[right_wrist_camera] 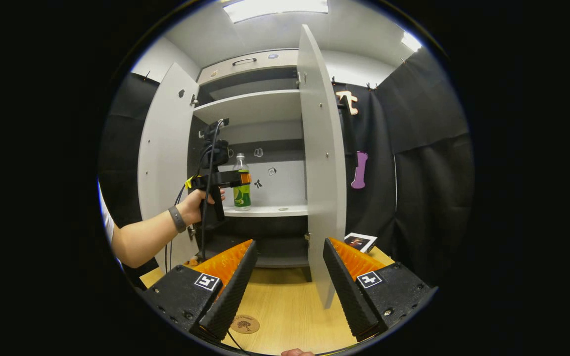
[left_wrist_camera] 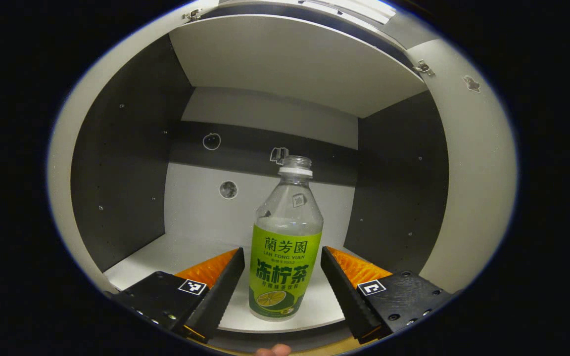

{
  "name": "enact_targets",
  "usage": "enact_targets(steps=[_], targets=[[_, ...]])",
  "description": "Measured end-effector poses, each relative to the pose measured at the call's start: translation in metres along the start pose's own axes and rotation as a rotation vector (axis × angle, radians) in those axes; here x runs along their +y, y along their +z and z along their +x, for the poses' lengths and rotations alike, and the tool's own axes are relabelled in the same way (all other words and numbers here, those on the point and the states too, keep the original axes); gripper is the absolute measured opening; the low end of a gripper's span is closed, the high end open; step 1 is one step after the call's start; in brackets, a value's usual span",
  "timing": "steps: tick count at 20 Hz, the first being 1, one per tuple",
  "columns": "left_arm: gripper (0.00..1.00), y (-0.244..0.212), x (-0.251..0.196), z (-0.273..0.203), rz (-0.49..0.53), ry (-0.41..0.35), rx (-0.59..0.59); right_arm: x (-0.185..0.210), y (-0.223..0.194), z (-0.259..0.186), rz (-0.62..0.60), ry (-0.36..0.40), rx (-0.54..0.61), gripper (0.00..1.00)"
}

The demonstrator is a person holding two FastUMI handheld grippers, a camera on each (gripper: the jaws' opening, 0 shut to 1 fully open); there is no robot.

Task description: Grasp the bottle in the cabinet with the left hand and place it on the coaster, then close the right door with the right hand and the left door with the left hand.

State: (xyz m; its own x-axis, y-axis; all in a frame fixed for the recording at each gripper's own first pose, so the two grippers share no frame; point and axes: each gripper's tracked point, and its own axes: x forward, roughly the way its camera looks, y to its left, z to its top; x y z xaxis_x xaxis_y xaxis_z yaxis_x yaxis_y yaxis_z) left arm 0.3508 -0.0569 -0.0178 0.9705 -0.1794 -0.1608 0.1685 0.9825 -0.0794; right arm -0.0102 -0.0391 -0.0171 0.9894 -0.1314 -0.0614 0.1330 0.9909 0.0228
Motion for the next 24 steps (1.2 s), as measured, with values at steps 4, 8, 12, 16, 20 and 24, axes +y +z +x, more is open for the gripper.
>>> enact_targets(steps=[4,8,12,16,20,24], targets=[[0.95,0.003,-0.002,0.005,0.005,-0.002,-0.017,-0.005,-0.003,0.003,0.010,-0.011,0.011,0.83],[0.73,0.006,-0.011,0.001,-0.014,-0.030,-0.027,-0.006,-0.004,0.005,0.012,-0.011,0.013,0.83],[0.72,0.010,-0.007,-0.006,0.020,-0.015,-0.038,-0.006,-0.004,0.006,0.015,-0.007,0.011,0.83],[0.72,0.024,-0.014,-0.047,0.026,-0.054,-0.079,-0.006,-0.003,0.006,0.002,-0.003,0.005,0.83],[0.71,0.032,-0.017,-0.098,0.053,-0.076,-0.144,0.001,0.005,0.006,-0.003,0.035,-0.020,0.83],[0.71,0.019,-0.018,-0.144,0.029,-0.100,-0.149,0.015,0.020,-0.001,-0.001,0.086,-0.033,0.83]])
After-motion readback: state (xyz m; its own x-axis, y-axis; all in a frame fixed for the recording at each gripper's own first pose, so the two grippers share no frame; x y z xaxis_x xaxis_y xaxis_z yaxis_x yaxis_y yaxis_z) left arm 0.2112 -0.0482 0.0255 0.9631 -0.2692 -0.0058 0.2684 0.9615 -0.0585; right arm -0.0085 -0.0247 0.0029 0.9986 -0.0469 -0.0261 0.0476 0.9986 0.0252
